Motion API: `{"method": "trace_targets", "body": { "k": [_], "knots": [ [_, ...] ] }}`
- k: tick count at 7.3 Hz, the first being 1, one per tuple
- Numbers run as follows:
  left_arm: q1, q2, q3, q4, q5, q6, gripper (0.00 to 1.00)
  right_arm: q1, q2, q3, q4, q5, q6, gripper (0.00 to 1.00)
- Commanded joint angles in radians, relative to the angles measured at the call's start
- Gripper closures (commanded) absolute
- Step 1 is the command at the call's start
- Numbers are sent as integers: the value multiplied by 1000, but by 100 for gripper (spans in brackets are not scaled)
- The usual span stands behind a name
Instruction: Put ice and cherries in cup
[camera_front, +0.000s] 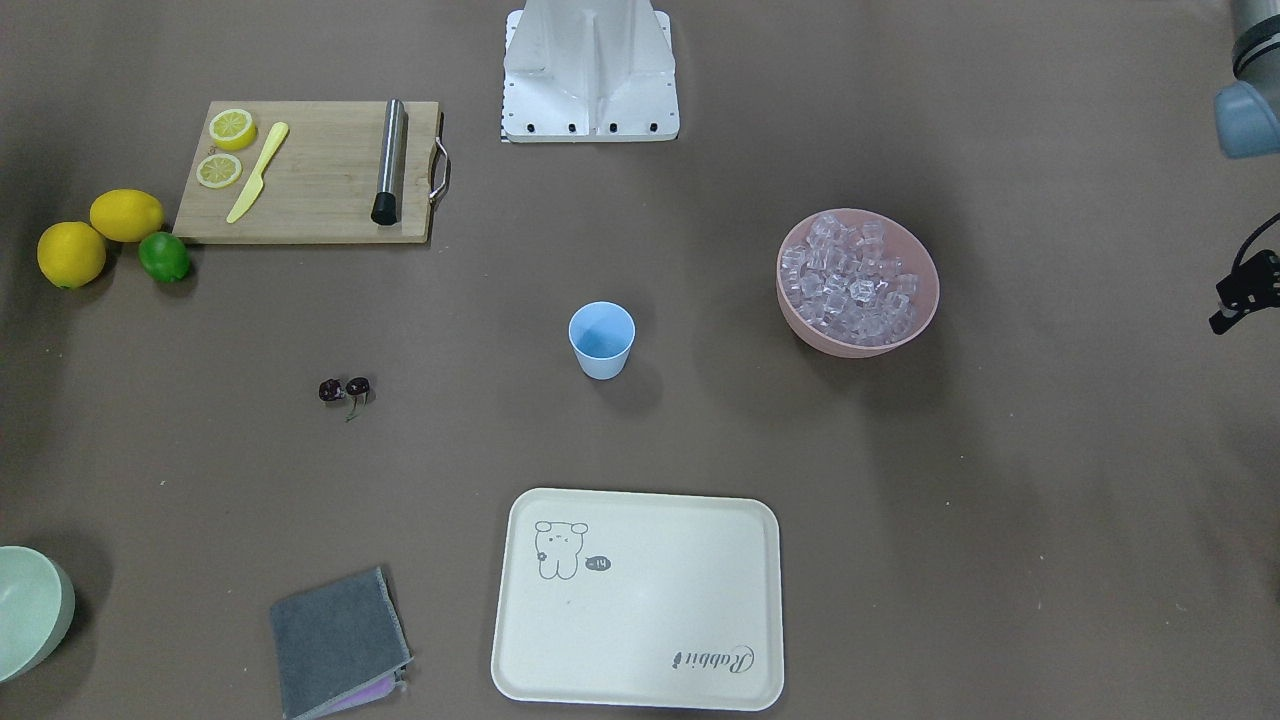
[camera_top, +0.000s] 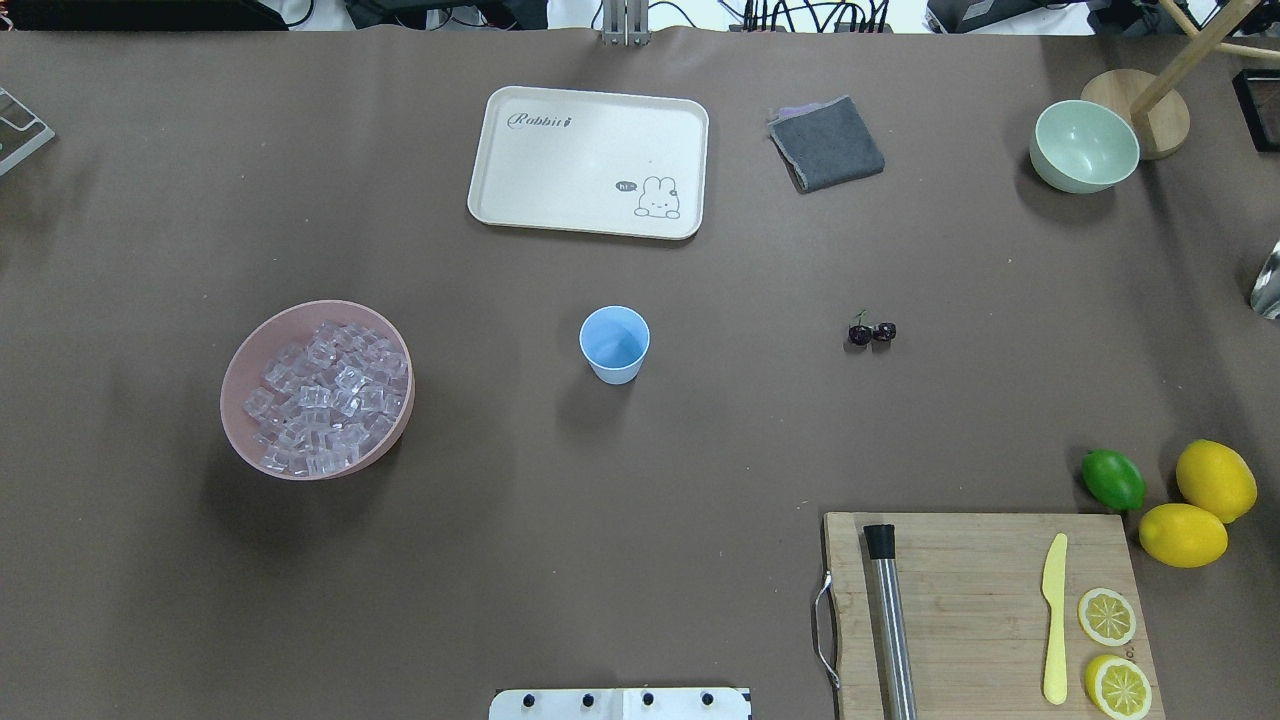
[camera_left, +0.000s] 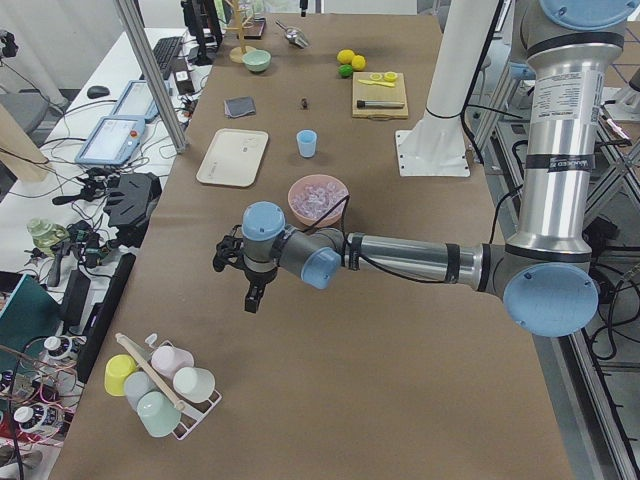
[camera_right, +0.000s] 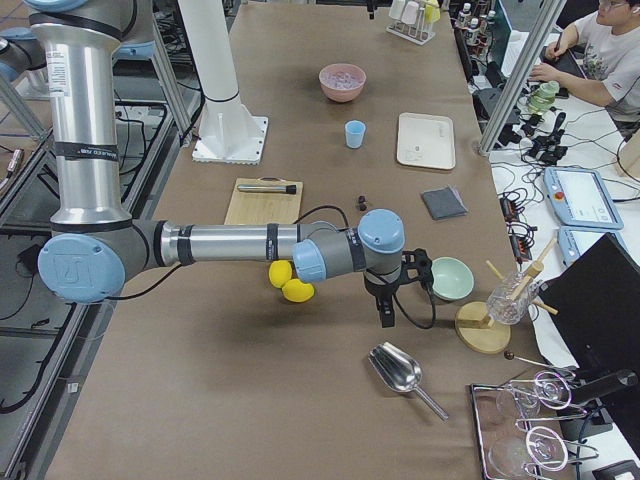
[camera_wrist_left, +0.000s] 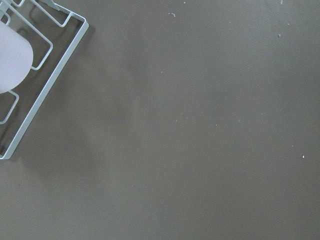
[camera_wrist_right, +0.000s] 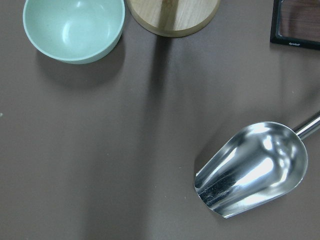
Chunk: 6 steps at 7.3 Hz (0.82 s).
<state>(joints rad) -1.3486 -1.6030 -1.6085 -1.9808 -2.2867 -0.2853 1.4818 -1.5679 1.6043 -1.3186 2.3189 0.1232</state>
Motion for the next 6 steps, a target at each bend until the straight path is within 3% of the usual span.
{"method": "trace_targets", "body": {
  "k": [1,6],
  "knots": [
    [8,-38,2,0,0,0,2,0,-26,2,1,2,0,1],
    [28,-94,-8,-61,1,-5,2,-1,-9,-7,1,29,3,0]
  ]
}}
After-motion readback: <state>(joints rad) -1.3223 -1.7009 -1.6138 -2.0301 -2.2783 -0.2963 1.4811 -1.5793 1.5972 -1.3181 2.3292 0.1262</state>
